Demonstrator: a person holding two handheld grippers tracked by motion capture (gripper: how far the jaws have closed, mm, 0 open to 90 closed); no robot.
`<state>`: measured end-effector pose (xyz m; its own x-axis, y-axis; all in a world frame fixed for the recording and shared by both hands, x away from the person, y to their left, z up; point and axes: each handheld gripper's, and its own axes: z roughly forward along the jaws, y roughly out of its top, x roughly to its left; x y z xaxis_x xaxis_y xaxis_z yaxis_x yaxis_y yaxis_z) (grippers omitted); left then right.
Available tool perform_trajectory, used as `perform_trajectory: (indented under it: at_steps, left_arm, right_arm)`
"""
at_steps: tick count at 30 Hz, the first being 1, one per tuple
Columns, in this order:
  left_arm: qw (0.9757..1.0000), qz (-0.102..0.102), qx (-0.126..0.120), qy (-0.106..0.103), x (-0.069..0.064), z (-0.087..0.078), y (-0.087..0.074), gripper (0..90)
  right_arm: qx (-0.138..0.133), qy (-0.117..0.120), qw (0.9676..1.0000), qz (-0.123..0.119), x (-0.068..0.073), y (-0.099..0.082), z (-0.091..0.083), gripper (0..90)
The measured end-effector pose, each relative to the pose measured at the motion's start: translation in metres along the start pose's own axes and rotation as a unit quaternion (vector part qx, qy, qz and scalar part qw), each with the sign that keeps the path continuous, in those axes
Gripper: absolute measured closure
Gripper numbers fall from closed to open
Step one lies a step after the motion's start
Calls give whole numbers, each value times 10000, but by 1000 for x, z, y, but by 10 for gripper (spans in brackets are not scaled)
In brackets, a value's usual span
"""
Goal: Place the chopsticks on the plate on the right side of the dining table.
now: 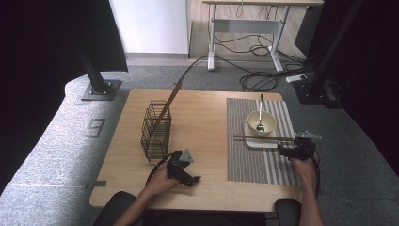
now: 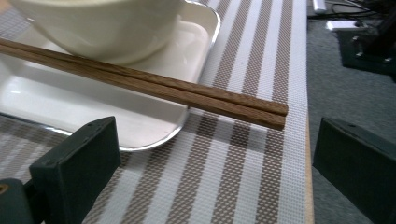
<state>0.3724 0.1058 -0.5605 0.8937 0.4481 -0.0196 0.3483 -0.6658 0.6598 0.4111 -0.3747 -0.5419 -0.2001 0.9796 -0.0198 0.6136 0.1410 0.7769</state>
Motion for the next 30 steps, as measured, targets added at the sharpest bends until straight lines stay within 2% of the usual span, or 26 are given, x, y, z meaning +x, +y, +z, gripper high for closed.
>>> perform_trajectory:
  at_steps: [6, 18, 26, 30]
  left_arm:
    - [10000, -2, -1, 0, 0, 0, 0, 0]
    - [10000, -1, -2, 0, 0, 0, 0, 0]
    - [10000, 9, -2, 1, 0, 0, 0, 0]
    - [10000, 7, -2, 1, 0, 0, 0, 0]
  right_arm:
    - [-98, 181, 9998, -47, 4, 2, -15, 0]
    - [75, 461, 9976, -509, 30, -3, -50, 0]
    - [184, 766, 9928, -907, 67, 0, -71, 0]
    - [217, 1074, 9885, -1041, 89, 2, -72, 0]
